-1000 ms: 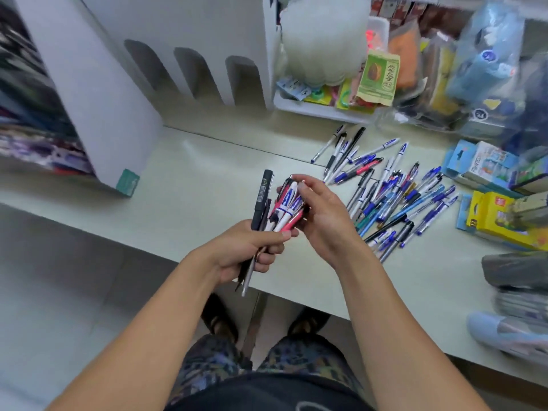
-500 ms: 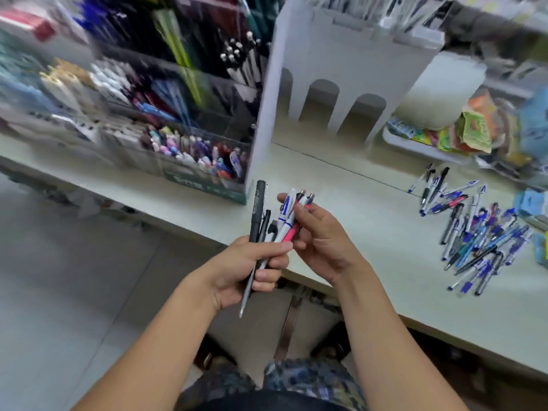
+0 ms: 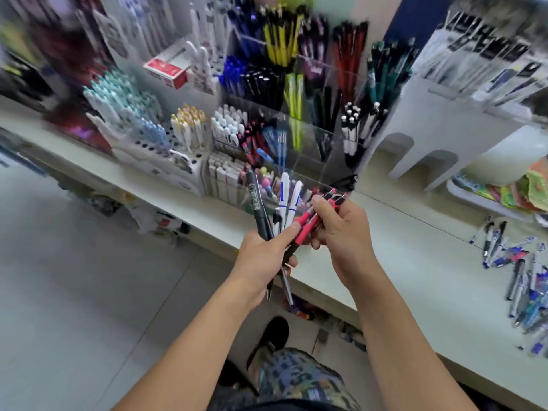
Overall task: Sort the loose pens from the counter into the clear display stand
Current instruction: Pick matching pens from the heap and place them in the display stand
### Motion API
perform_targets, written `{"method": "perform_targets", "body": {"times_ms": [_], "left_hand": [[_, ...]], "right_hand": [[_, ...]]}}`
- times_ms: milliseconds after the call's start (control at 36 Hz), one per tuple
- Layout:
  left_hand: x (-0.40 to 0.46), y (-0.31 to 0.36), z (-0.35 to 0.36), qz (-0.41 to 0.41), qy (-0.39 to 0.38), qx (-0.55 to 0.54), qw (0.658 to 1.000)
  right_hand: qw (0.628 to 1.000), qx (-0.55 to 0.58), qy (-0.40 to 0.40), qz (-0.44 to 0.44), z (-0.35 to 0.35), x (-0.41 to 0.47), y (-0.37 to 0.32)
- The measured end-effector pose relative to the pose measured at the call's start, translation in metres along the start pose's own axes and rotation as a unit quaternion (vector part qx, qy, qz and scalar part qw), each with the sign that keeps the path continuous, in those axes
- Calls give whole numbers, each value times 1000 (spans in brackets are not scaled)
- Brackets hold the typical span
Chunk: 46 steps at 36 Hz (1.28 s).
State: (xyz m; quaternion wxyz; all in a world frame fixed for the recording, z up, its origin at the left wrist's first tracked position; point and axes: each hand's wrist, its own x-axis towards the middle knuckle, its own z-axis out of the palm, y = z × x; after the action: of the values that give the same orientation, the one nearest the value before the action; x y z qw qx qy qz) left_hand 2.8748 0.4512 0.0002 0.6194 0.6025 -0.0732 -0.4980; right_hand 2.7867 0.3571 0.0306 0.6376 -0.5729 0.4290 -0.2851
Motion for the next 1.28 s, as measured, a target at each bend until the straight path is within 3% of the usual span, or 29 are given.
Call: {"method": "perform_targets", "body": {"times_ms": [194, 389, 472, 583, 694, 944, 1139, 1278], "left_hand": [[33, 36, -31, 8, 23, 7, 1000], [65, 65, -66, 36, 49, 50, 997], [79, 74, -74, 45, 73, 45, 995], [99, 81, -86, 48, 103, 23, 993], [119, 96, -92, 37, 64, 9, 997], [145, 129, -106, 45, -58, 100, 992], [158, 132, -108, 44, -100, 125, 986], [161, 137, -106, 40, -130, 132, 982]], "right_hand": [[998, 20, 24, -47, 38, 34, -9], [993, 47, -102, 27, 57, 80, -21], [995, 69, -69, 4, 63, 93, -29], [992, 57, 61, -99, 58, 107, -44], [975, 6, 131, -178, 65, 115, -48], [945, -102, 215, -225, 99, 127, -27], [883, -316, 211, -277, 110, 136, -3], [886, -384, 168, -199, 113, 140, -4]]}}
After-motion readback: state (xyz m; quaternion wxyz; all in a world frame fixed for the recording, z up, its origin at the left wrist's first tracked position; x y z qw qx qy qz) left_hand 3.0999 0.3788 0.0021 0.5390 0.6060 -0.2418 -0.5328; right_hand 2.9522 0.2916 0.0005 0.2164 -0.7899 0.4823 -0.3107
